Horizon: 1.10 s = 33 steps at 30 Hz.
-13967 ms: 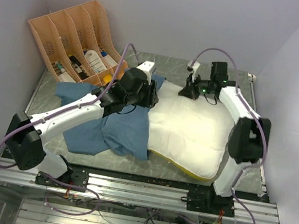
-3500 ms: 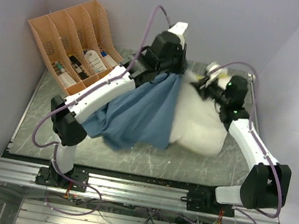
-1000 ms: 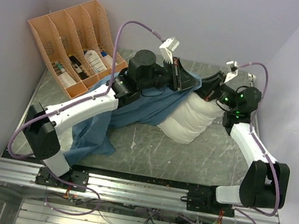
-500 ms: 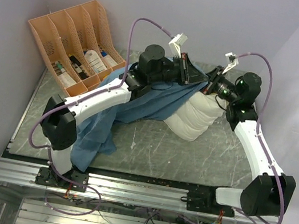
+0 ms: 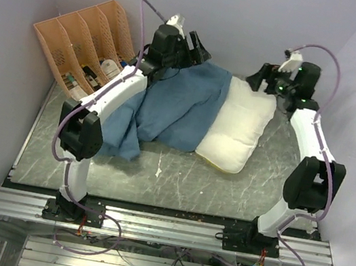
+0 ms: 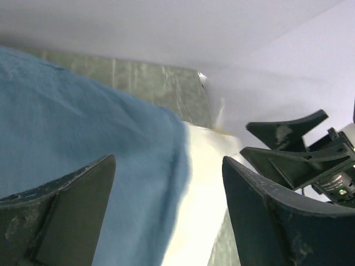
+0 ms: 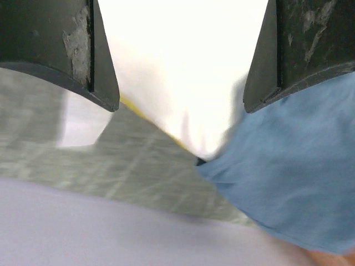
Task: Put the pillow into the pillowcase
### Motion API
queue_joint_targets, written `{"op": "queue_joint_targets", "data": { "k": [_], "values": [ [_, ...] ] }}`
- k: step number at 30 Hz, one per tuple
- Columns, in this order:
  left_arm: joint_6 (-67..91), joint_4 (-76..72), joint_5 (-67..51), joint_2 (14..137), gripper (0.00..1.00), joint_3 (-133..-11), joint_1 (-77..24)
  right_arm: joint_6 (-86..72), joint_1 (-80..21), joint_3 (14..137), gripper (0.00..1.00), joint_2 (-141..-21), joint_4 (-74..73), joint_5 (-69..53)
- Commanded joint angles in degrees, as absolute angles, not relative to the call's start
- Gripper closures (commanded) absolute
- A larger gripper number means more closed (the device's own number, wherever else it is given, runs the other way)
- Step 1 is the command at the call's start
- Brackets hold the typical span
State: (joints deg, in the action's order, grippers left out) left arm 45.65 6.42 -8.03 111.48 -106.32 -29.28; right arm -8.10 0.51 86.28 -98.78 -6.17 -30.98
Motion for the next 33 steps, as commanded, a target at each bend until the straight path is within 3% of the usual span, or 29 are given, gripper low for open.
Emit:
{"op": "queue_joint_targets", "data": {
  "k": [1, 3, 6, 10, 12, 14, 20, 26, 33],
  "values": [
    [33.4, 15.3, 1.0, 107.3, 0.11, -117.4, -30.1, 8.2, 4.9, 89.9, 0.05, -93.7, -12.3, -30.3],
    [30.5, 15.0, 0.7, 104.0, 0.11, -115.5, -30.1, 13.5, 5.2, 87.1, 0.01, -89.9, -12.1, -32.1],
    [27.1, 7.8, -4.3, 96.0, 0.13, -102.6, -30.2, 22.8, 5.4, 81.9, 0.00, -83.7, -15.0, -38.7],
    [26.6, -0.3, -10.8, 84.2, 0.16, -81.8, -32.7, 58.6, 4.6, 74.0, 0.00, -77.1, -40.9, -61.8],
    [25.1, -2.2, -5.7, 79.0, 0.16, -71.5, -38.4, 80.5, 3.5, 65.5, 0.00, -73.3, -51.8, -65.2],
    [23.5, -5.4, 3.4, 75.4, 0.16, -62.5, -46.5, 88.6, 3.2, 57.0, 0.00, -69.8, -50.8, -63.6],
    [30.6, -18.8, 22.8, 78.7, 0.17, -47.5, -58.0, 82.0, 3.2, 47.9, 0.00, -71.8, -35.7, -58.6],
    [36.1, -10.7, 35.0, 96.7, 0.15, -58.3, -59.6, 73.4, 2.9, 48.7, 0.06, -76.6, -30.6, -60.4],
    [36.5, -11.1, 37.1, 108.9, 0.16, -64.9, -59.6, 62.7, 0.0, 43.1, 0.05, -75.2, -17.7, -52.1]
  ]
}}
